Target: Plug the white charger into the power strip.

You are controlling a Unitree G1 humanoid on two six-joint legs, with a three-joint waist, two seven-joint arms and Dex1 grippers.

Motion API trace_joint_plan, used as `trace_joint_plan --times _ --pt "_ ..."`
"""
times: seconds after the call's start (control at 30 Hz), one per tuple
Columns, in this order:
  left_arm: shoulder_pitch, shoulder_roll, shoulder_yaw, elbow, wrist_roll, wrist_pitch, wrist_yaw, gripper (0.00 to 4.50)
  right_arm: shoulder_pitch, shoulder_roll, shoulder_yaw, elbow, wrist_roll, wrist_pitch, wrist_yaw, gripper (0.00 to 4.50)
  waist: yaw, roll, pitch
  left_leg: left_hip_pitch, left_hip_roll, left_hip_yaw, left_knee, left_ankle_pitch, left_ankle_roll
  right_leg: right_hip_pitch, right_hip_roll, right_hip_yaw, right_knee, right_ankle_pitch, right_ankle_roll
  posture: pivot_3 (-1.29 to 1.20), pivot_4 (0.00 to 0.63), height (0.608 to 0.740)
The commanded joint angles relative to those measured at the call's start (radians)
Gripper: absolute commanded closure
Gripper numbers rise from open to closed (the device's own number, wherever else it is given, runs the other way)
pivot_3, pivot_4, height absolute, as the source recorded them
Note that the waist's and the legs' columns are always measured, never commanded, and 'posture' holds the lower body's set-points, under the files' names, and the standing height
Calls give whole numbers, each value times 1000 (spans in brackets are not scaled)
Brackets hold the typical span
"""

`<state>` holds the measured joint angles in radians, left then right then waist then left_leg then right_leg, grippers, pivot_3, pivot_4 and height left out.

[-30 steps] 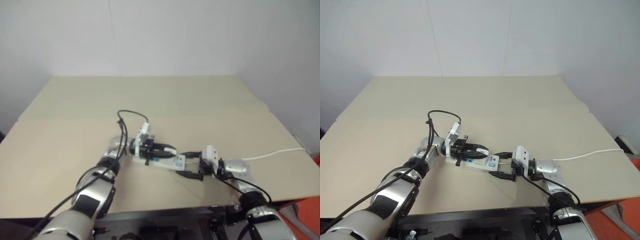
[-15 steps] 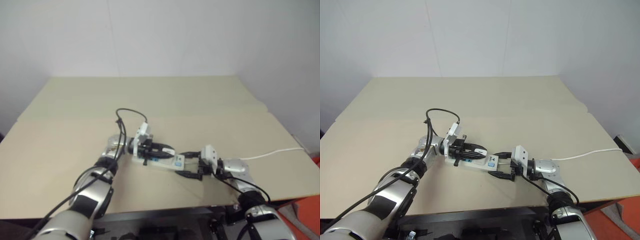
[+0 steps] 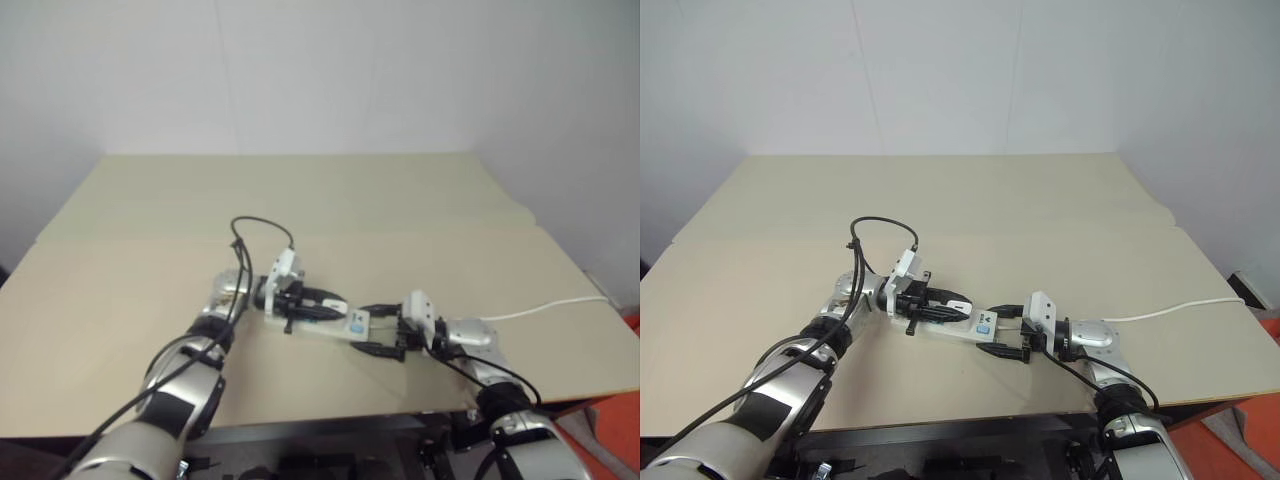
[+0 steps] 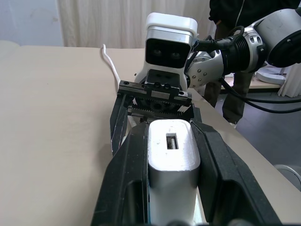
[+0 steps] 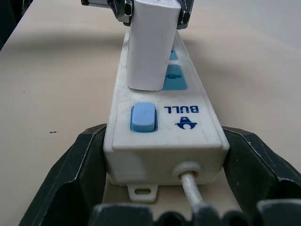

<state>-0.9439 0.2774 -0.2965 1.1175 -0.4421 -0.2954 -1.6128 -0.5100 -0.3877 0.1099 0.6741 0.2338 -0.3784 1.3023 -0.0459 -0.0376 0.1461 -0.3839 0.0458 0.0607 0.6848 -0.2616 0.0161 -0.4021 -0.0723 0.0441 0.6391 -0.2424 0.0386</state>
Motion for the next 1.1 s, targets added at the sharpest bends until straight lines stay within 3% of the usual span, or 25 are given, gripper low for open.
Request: trace_joint_plan --times 0.03,0.53,0.87,1.1 --pt "32 58 0 80 85 1 -2 3486 37 -9 46 10 -47 -4 38 1079 0 0 -2 0 0 0 0 0 0 0 0 0 0 0 0 0 150 740" --pt "28 45 19 70 82 -20 -2 3486 30 -7 44 21 -52 -11 35 1079 0 0 -4 0 0 0 0 0 0 0 0 0 0 0 0 0 150 740" --pt "16 24 94 88 107 -47 -2 310 23 -6 44 29 -54 -15 36 1079 3 1 -4 1 0 0 -1 -1 1 0 -1 0 -1 0 0 0 150 740" --pt "5 38 81 53 102 -33 -2 310 17 -7 44 36 -56 -16 38 1079 2 1 -4 0 0 0 -1 -1 1 0 0 0 -1 0 0 0 150 740"
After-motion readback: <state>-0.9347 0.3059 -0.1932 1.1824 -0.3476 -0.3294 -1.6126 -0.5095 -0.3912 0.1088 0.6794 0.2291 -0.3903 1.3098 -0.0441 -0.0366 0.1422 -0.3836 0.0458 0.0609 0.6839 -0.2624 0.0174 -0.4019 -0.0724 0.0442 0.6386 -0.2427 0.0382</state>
